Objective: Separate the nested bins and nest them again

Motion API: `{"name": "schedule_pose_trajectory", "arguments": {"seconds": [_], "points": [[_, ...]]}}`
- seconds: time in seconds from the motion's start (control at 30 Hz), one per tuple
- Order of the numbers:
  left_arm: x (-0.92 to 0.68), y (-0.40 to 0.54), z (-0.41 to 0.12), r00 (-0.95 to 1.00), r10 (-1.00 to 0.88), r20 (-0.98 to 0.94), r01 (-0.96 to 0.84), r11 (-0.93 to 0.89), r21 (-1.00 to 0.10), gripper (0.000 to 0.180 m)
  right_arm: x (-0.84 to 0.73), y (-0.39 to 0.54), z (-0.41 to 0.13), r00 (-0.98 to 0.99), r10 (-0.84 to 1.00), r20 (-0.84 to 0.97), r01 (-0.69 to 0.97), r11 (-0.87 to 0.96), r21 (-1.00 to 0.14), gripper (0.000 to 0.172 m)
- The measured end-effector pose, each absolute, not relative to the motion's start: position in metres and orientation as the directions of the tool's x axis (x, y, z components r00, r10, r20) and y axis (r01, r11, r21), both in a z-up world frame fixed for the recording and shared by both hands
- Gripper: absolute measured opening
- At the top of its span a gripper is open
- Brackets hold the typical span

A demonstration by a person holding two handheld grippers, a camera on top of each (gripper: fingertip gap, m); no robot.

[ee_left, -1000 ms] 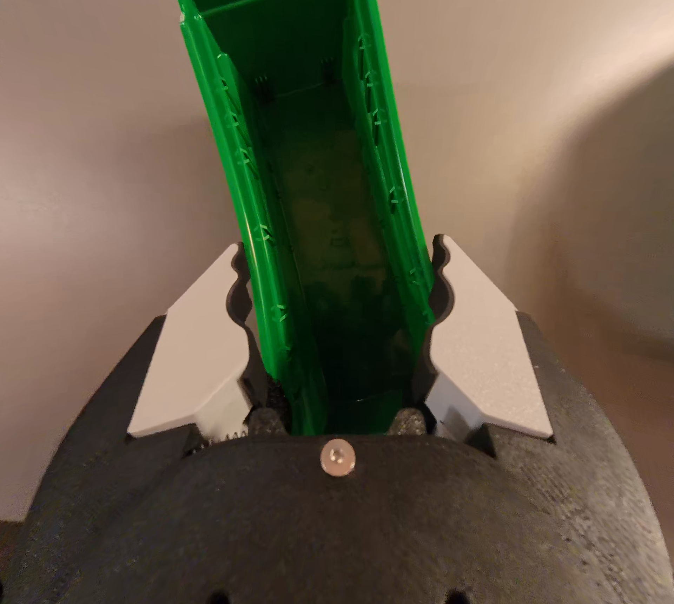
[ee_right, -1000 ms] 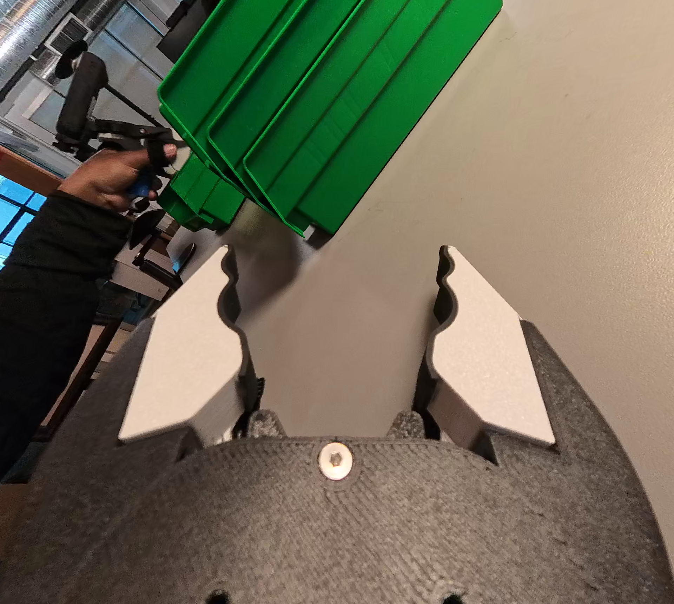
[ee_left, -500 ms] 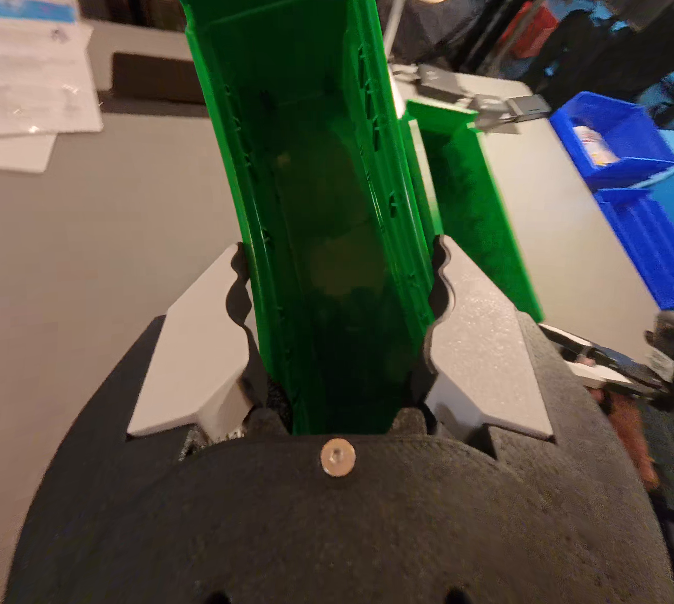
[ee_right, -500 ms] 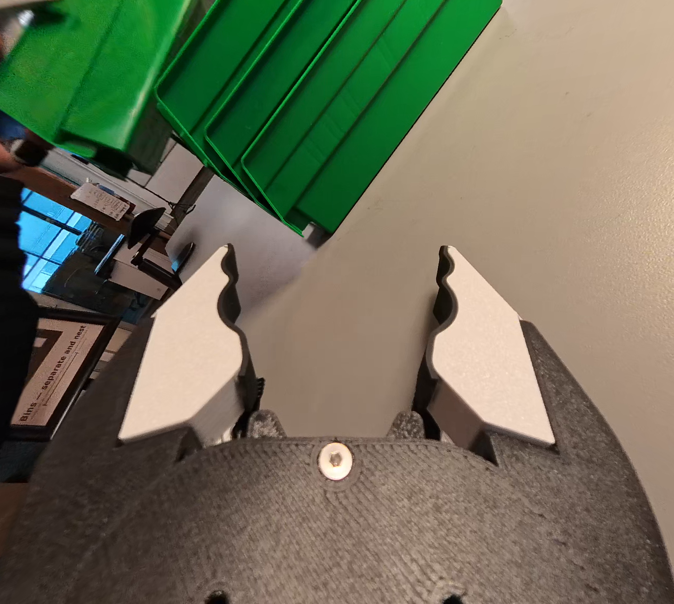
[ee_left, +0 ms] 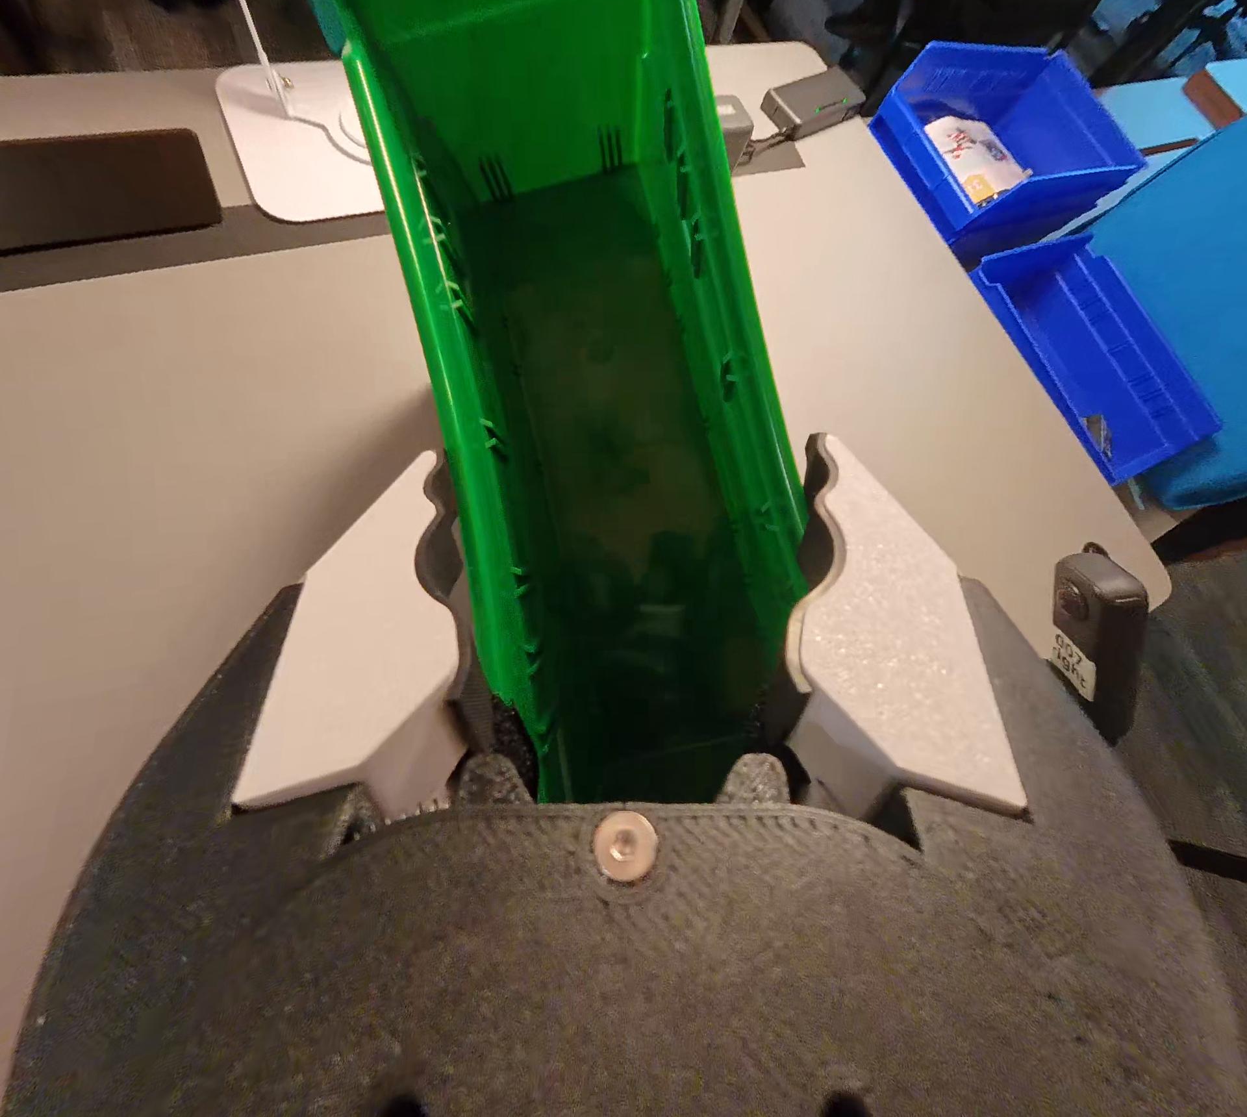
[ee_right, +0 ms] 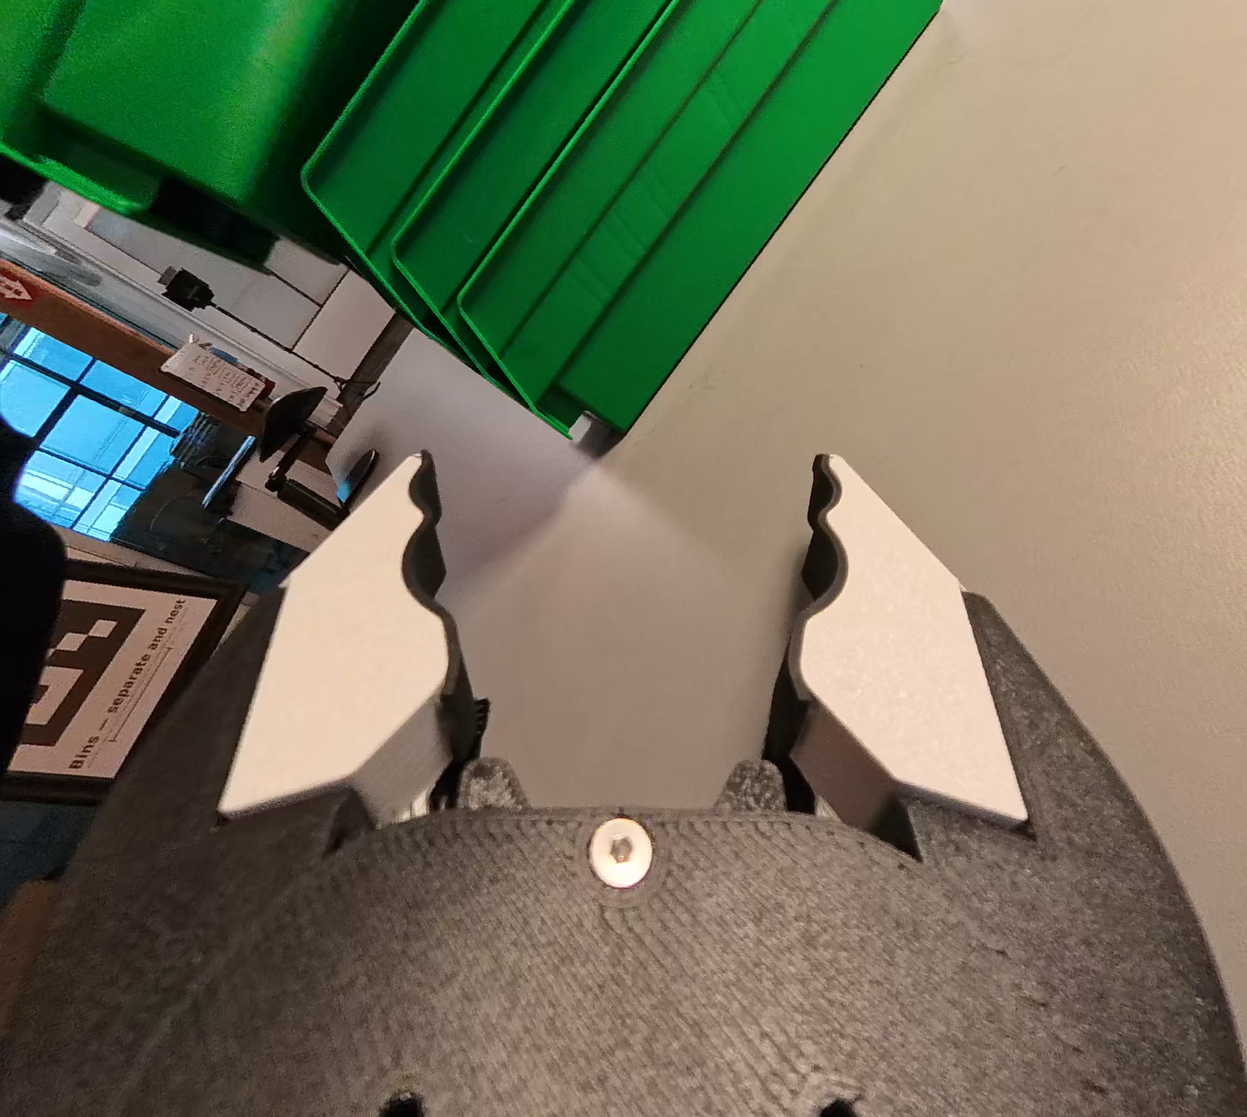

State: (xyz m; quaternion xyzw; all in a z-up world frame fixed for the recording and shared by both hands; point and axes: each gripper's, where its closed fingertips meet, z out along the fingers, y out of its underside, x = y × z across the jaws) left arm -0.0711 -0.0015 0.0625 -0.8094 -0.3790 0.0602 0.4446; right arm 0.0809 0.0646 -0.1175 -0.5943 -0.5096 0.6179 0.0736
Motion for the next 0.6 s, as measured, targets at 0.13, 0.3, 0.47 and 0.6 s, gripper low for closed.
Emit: {"name": "schedule_pose_trajectory", "arguments": {"seconds": [0.13, 0.3, 0.47, 0.6], "points": [[-0.076, 0.009, 0.050, 0.701, 0.664, 0.259, 0.586, -0.329, -0.741, 0.103, 0.080, 0.064, -0.118, -0.287, 0.686, -0.669, 0.524, -0.472, -0.709, 0.110], [-0.086, 0.004, 0.044, 0.688, 0.705, 0.174, 0.561, -0.364, -0.744, 0.105, 0.080, 0.064, -0.118, -0.287, 0.685, -0.670, 0.528, -0.471, -0.707, 0.110], [-0.088, 0.005, 0.034, 0.673, 0.723, 0.157, 0.567, -0.369, -0.737, 0.107, 0.080, 0.064, -0.119, -0.285, 0.692, -0.663, 0.524, -0.467, -0.712, 0.110], [-0.090, 0.009, 0.030, 0.668, 0.732, 0.135, 0.563, -0.378, -0.735, 0.107, 0.080, 0.065, -0.118, -0.285, 0.697, -0.659, 0.517, -0.467, -0.717, 0.110]]}}
